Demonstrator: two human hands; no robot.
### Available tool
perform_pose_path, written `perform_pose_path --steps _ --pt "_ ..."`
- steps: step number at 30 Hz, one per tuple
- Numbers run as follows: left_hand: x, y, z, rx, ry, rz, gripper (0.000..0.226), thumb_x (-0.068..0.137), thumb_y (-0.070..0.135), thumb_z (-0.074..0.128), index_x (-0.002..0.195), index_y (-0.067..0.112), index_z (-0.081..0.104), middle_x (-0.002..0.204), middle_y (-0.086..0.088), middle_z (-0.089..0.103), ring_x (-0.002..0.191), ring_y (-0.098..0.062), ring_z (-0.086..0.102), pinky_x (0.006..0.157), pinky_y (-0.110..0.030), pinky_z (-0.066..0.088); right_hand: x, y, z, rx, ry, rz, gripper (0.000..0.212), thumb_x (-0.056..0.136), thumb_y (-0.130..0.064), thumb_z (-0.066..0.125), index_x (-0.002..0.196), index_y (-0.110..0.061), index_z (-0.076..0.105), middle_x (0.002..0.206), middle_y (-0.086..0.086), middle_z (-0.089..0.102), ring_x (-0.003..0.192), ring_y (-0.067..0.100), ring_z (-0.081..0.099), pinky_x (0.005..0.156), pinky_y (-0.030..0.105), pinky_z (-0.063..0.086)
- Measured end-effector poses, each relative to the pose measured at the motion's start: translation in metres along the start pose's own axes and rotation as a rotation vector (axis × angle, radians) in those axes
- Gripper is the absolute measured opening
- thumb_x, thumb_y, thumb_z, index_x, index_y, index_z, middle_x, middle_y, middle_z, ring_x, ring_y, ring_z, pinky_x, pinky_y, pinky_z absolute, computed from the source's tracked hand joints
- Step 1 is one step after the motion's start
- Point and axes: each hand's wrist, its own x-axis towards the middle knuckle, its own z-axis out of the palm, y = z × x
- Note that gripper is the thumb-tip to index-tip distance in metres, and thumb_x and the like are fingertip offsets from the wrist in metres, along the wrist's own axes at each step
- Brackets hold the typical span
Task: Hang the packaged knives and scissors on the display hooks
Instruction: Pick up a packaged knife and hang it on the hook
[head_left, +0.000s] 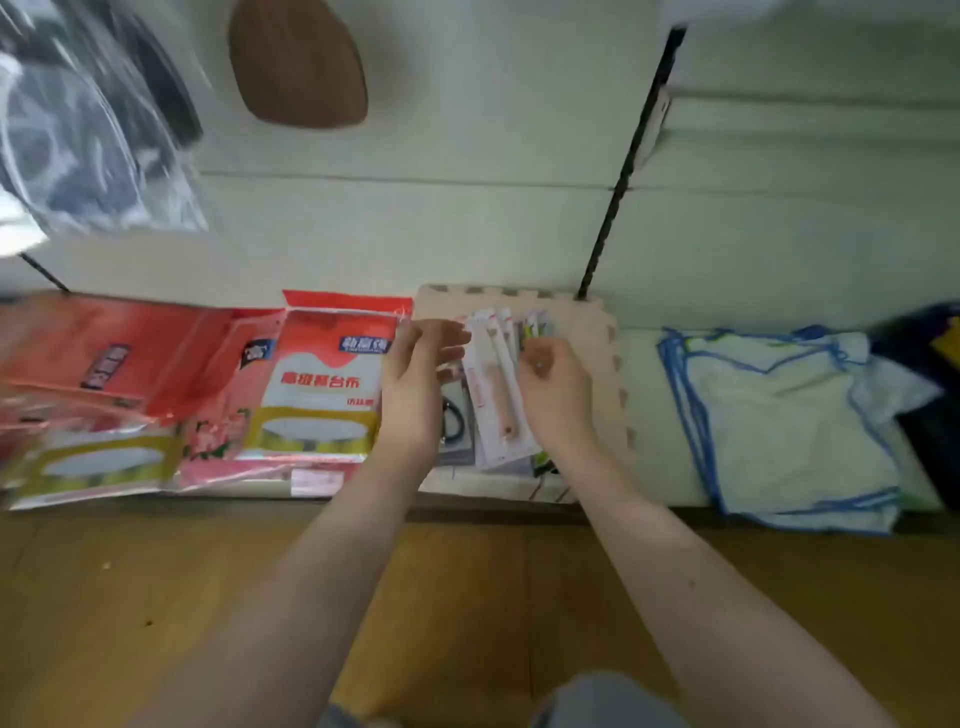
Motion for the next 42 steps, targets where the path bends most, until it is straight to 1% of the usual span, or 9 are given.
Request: perform_pose_path --steps 4,9,15,20,25,29,34,39,42 --pt "0.002 -0.032 0.003 -0.014 0.007 0.027 0.020 0.092 0.028 0.047 0.095 0.015 0.062 0.099 -0.003 0.070 0.094 -0.016 0.066 0.083 -0.028 0.049 0.024 0.029 0.027 -0.126 -0.028 -0.048 0.025 0.093 -0.016 0.047 0.117 -0.013 0.054 0.110 0.003 0.062 0.081 0.009 0.057 0.060 0.017 0.047" --pt "0.002 -0.032 -0.003 -0.074 0.046 0.005 0.019 0.095 0.023 0.045 0.093 0.014 0.061 0.087 0.006 0.069 0.084 -0.008 0.065 0.073 -0.019 0.048 0.038 0.042 0.038 -0.488 -0.098 -0.035 0.033 0.093 -0.035 0.047 0.113 -0.010 0.052 0.110 0.010 0.060 0.088 0.023 0.059 0.072 0.036 0.051" --pt "0.004 -0.037 -0.005 -0.045 0.070 -0.032 0.030 0.098 0.030 0.037 0.101 0.011 0.060 0.093 0.001 0.068 0.087 -0.013 0.065 0.082 -0.028 0.051 0.038 0.042 0.046 -0.786 -0.174 -0.134 0.033 0.095 -0.028 0.043 0.117 -0.004 0.047 0.115 0.020 0.053 0.097 0.033 0.055 0.075 0.038 0.049" --pt "0.001 -0.031 -0.011 -0.073 0.063 -0.023 0.028 0.096 0.028 0.044 0.104 0.006 0.058 0.095 -0.001 0.067 0.086 -0.012 0.063 0.081 -0.028 0.049 0.029 0.038 0.047 -0.574 -0.089 -0.014 0.038 0.088 -0.031 0.055 0.114 -0.005 0.044 0.112 0.016 0.052 0.088 0.027 0.059 0.068 0.034 0.051" --pt "-0.004 -0.038 -0.005 0.021 0.033 0.004 0.024 0.094 0.034 0.046 0.108 0.016 0.054 0.101 0.005 0.065 0.095 -0.010 0.063 0.078 -0.023 0.048 0.024 0.029 0.029 -0.433 -0.111 0.001 0.031 0.080 -0.028 0.069 0.069 -0.020 0.042 0.069 -0.007 0.049 0.056 0.004 0.048 0.046 0.017 0.034" --pt "-0.001 -0.027 0.006 0.128 -0.007 0.031 0.032 0.093 0.026 0.049 0.123 0.014 0.048 0.114 0.002 0.056 0.099 -0.007 0.055 0.072 -0.012 0.041 0.010 0.013 0.016 -0.340 -0.117 -0.025 0.033 0.077 -0.032 0.072 0.089 -0.018 0.044 0.067 -0.014 0.044 0.055 -0.002 0.045 0.045 0.017 0.032" --pt "0.014 0.001 0.018 0.186 0.046 0.019 0.054 0.094 0.021 0.048 0.141 0.009 0.026 0.140 -0.009 0.041 0.123 -0.021 0.046 0.094 -0.031 0.041 -0.011 -0.010 0.000 -0.185 -0.166 -0.094 0.039 0.075 -0.026 0.074 0.092 -0.020 0.039 0.071 -0.010 0.052 0.058 -0.004 0.048 0.049 0.015 0.035" --pt "0.015 0.030 0.021 0.059 0.095 0.018 0.046 0.091 0.008 0.046 0.136 0.010 0.035 0.121 -0.008 0.054 0.101 -0.022 0.056 0.088 -0.036 0.047 -0.022 -0.022 -0.008 -0.141 -0.158 -0.136 0.050 0.070 -0.023 0.077 0.100 -0.020 0.036 0.080 -0.007 0.055 0.068 0.006 0.056 0.056 0.023 0.042" --pt "0.009 0.040 0.023 0.034 0.065 0.083 0.030 0.084 0.000 0.044 0.111 0.010 0.054 0.092 -0.003 0.059 0.083 -0.022 0.057 0.079 -0.040 0.050 -0.028 -0.025 -0.013 -0.135 -0.160 -0.145 0.049 0.070 -0.022 0.074 0.104 -0.018 0.039 0.093 0.004 0.062 0.079 0.017 0.062 0.065 0.030 0.051"
